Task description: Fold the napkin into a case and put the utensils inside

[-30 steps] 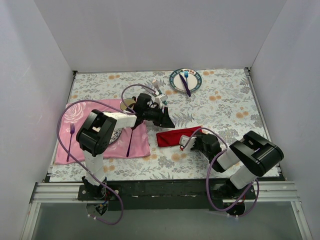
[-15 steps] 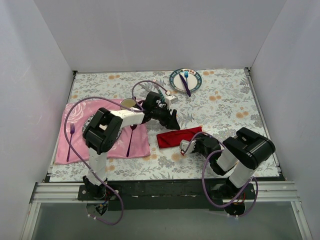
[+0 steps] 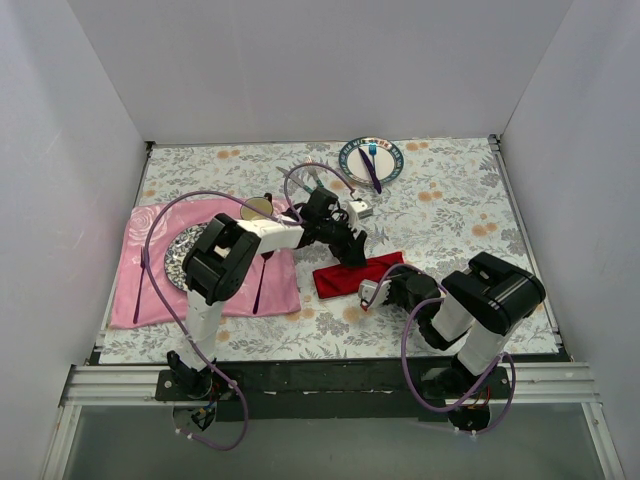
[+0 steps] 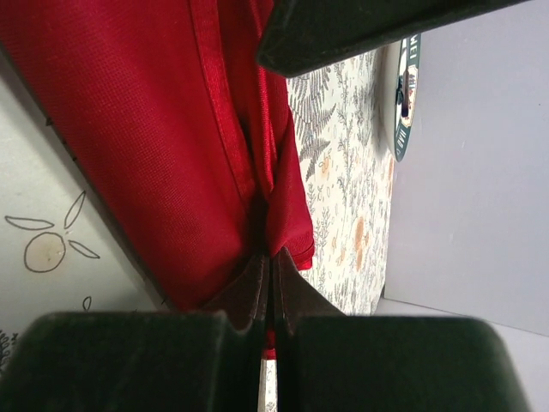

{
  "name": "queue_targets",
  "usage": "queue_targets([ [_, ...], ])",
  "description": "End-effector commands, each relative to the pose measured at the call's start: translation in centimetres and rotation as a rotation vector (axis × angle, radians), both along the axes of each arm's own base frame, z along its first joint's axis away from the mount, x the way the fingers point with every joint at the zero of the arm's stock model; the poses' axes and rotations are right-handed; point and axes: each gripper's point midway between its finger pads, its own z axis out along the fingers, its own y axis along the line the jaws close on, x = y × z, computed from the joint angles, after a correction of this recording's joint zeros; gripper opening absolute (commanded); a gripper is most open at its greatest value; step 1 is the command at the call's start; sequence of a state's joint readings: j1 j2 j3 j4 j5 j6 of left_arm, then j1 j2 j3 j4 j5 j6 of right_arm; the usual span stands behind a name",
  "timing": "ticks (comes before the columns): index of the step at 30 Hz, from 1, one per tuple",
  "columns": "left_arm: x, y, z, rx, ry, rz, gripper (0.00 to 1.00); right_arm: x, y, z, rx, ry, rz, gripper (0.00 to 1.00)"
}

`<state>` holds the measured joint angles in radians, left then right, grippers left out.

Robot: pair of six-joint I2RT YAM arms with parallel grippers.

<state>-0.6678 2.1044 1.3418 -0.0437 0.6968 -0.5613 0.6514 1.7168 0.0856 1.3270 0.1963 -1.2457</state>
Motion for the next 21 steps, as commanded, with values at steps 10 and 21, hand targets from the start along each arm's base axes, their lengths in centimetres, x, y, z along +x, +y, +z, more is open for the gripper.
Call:
queue_targets([
  [10, -2.0, -0.3, 0.0, -0.002, -0.078, -0.126, 0.61, 1.6, 1.2, 2.2, 0.076, -0.049, -0.02, 0.01],
  [21, -2.4, 0.7, -2.8, 0.094, -0.103, -0.096, 0.34, 2.4, 1.7, 1.9, 0.097, 0.031, -0.062, 0.01],
])
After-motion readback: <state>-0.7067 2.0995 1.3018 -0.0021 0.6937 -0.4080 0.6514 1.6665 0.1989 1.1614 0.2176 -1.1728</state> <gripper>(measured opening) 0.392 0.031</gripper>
